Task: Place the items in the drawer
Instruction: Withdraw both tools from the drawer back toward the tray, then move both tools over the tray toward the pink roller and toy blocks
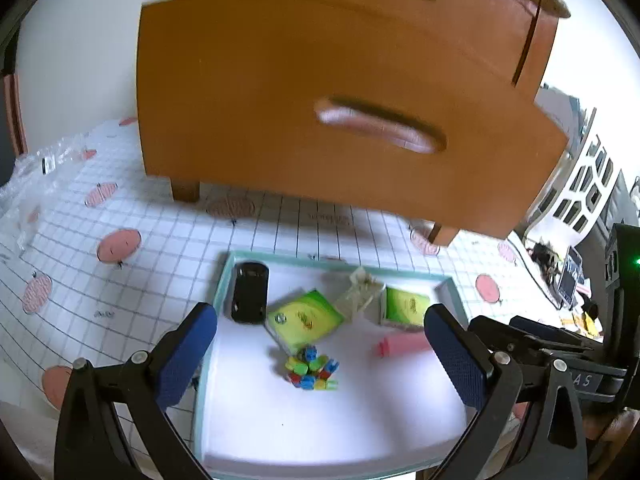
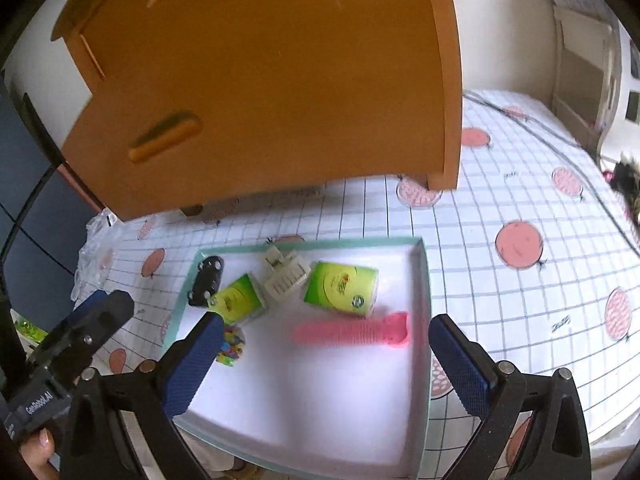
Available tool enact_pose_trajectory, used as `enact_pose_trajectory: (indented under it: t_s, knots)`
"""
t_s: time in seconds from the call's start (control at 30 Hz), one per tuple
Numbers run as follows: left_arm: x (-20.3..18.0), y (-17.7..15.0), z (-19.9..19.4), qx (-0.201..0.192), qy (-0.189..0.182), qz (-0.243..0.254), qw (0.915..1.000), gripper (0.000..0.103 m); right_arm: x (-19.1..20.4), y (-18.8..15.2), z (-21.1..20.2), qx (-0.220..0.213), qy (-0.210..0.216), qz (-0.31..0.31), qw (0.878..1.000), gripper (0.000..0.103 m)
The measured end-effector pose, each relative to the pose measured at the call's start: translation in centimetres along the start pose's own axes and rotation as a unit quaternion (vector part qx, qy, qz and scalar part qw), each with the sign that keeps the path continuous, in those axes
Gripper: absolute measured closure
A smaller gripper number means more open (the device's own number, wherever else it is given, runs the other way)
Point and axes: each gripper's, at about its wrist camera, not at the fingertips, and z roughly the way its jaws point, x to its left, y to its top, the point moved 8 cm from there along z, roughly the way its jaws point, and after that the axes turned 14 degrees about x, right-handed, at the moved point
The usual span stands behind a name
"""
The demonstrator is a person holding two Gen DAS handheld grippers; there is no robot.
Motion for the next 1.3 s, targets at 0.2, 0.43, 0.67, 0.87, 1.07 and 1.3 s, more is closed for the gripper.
enact_pose_trajectory:
  t_s: [0.2,0.43,0.67,0.87,1.07,1.3]
  knots:
    - [0.2,-0.1,0.7,0.003,-0.006,-0.009,0.9999,0.000,-0.3,-0.9,2.1,0.020,-0.023,-0.011,0.999,0.000]
    - [0.1,-0.5,1.9,0.038,-0.010,-0.009,0.9992,0.000,-0.6,-1.5,3.4,0.049,-0.019,0.001,0.999,0.000]
    - [0.7,-0.4,1.6,0.027,-0.007,-0.020,0.9994,0.000,-0.7,-1.7,3.7,0.054,-0.007,0.011,0.998,0.000]
    - [0.6,-0.2,1.5,0.021,0.000,-0.009,0.9997,0.000,-0.5,-1.6,3.6,0.047,-0.019,-0.001,0.999,0.000]
    - [0.4,-0.2,1.9,0.025,0.000,-0.003,0.9997,0.000,-0.6,-1.5,4.1,0.047,-0.032,-0.009,0.998,0.000]
    - [1.3,-0.6,3.2,0.050,-0.005,-0.028,0.9984,0.000,-0.7,-1.7,4.9,0.058,-0.019,-0.002,0.998,0.000]
